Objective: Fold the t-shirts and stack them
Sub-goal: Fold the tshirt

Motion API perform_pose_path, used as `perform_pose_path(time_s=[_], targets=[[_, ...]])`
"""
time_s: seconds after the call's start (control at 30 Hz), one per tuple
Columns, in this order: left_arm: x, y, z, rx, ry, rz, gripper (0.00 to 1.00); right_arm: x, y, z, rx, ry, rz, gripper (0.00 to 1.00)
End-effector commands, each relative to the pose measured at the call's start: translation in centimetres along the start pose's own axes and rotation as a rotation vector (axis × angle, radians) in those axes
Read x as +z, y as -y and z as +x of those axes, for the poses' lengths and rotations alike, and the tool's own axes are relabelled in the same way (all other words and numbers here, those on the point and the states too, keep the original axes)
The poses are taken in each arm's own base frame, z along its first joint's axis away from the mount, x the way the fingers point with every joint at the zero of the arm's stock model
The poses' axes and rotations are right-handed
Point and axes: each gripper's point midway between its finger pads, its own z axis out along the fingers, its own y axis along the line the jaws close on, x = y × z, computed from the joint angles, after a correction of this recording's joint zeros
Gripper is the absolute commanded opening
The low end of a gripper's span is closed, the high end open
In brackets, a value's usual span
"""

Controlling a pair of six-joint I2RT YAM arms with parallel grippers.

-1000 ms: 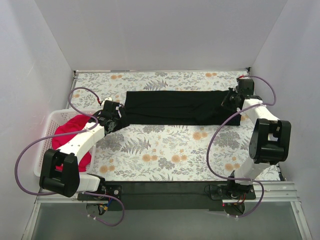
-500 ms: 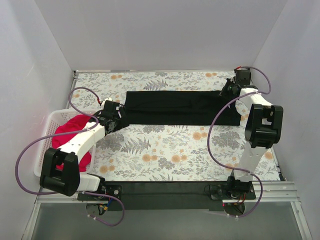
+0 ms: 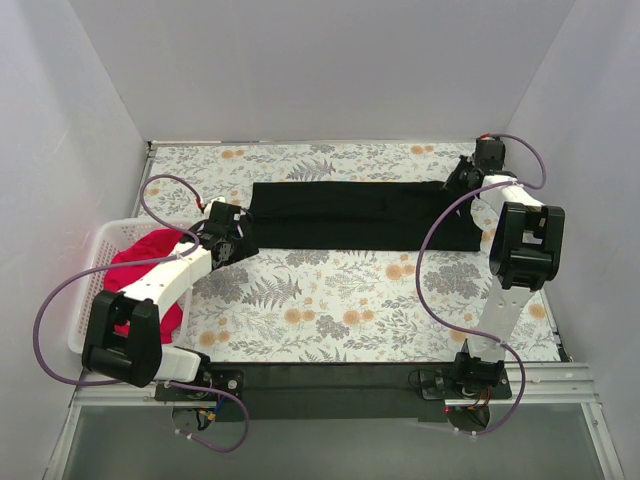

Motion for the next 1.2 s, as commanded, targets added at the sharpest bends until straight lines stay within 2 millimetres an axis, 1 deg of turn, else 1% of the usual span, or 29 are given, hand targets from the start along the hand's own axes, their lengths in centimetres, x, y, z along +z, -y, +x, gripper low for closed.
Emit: perform_pose_path(time_s=[0.0,0.1,0.13,0.17,0.2,0.23,0.27,0.3,0.33,0.37,0.4,0.43,0.47,0.5,0.53,0.57,0.6,0.63,0.67,0.7,0.73,0.77,0.8,0.83,0.87,0.93,0.97,1.07,1.17], targets=[[0.0,-0.4,0.0,0.014,0.008,-0.02,0.7,0.1,0.4,-3.1,0.03,0.096,0.015,0.01],[0.2,-0.4,0.1,0.014,0.003,-0.023,0.7,0.6,0.9,-2.9,0.04,0.09,0.025,0.05],[0.2,-0.4,0.2,0.015,0.001,-0.025,0.7,0.6,0.9,-2.9,0.041,0.088,0.028,0.09],[0.2,-0.5,0.2,0.014,0.0,-0.029,0.7,0.7,0.9,-2.8,0.042,0.084,0.022,0.19],[0.2,-0.5,0.1,0.011,0.0,-0.03,0.7,0.5,1.0,-2.9,0.041,0.085,0.02,0.23],[0.2,-0.5,0.2,0.01,0.0,-0.031,0.69,-0.1,0.8,-3.4,0.041,0.098,0.014,0.27],[0.2,-0.6,0.1,0.005,0.002,-0.035,0.68,-0.5,0.9,-3.1,0.041,0.097,0.016,0.34],[0.2,-0.4,-0.1,0.001,0.008,-0.033,0.68,-0.9,1.0,-3.1,0.029,0.1,0.018,0.38],[0.2,-0.3,-0.3,-0.005,0.012,-0.031,0.67,-2.1,0.6,-3.6,0.018,0.119,0.01,0.4],[0.3,-0.2,-0.4,-0.012,0.009,-0.032,0.67,-2.7,0.6,-3.6,0.013,0.125,0.011,0.47],[0.1,0.6,-1.4,-0.025,0.021,-0.01,0.67,-3.2,1.3,-2.8,0.015,0.11,0.02,0.5],[-0.1,1.1,-2.0,-0.036,0.024,0.003,0.67,-4.5,1.0,-3.2,0.008,0.132,0.009,0.51],[0.0,1.5,-2.3,-0.047,0.018,0.009,0.67,-5.2,0.9,-2.8,0.007,0.125,-0.009,0.52],[0.0,2.0,-2.7,-0.056,0.016,0.02,0.66,-5.4,2.0,-1.3,0.02,0.098,0.002,0.52],[-0.4,3.0,-4.4,-0.071,0.045,0.045,0.65,-5.9,2.2,-0.9,0.022,0.093,-0.005,0.52],[-0.4,3.5,-5.0,-0.08,0.053,0.055,0.64,-6.9,1.9,-0.6,0.024,0.092,-0.033,0.5],[0.2,3.9,-5.1,-0.088,0.042,0.056,0.6,-7.0,3.1,0.8,0.046,0.065,-0.027,0.48],[0.2,4.8,-6.1,-0.1,0.046,0.084,0.58,-7.2,3.5,1.4,0.058,0.059,-0.036,0.46],[0.7,5.1,-6.5,-0.11,0.04,0.087,0.56,-7.7,3.3,1.7,0.077,0.055,-0.067,0.45],[1.1,5.5,-6.5,-0.114,0.029,0.093,0.53,-7.9,4.2,1.8,0.107,0.06,-0.069,0.45],[2.4,5.6,-6.0,-0.116,-0.007,0.082,0.47,-7.9,5.0,3.0,0.131,0.051,-0.074,0.45],[2.7,6.0,-6.6,-0.125,-0.007,0.089,0.44,-8.0,5.1,3.3,0.161,0.045,-0.1,0.44],[3.3,5.9,-6.6,-0.13,-0.02,0.087,0.42,-8.1,6.0,3.3,0.184,0.058,-0.103,0.44],[4.5,5.9,-5.9,-0.134,-0.054,0.076,0.38,-7.9,6.6,3.9,0.196,0.059,-0.108,0.43],[4.9,5.9,-6.1,-0.141,-0.059,0.075,0.36,-7.8,7.0,4.2,0.208,0.056,-0.112,0.43],[5.9,5.7,-5.7,-0.146,-0.083,0.067,0.33,-7.5,8.1,4.5,0.227,0.052,-0.097,0.42],[6.8,5.6,-5.2,-0.147,-0.103,0.055,0.31,-7.0,8.6,5.1,0.239,0.034,-0.097,0.41],[8.3,4.8,-3.8,-0.146,-0.147,0.019,0.3,-6.3,10.3,6.2,0.275,0.012,-0.074,0.41],[9.1,3.4,-1.9,-0.155,-0.197,-0.041,0.28,-6.1,12.5,6.5,0.317,0.015,-0.031,0.4]])
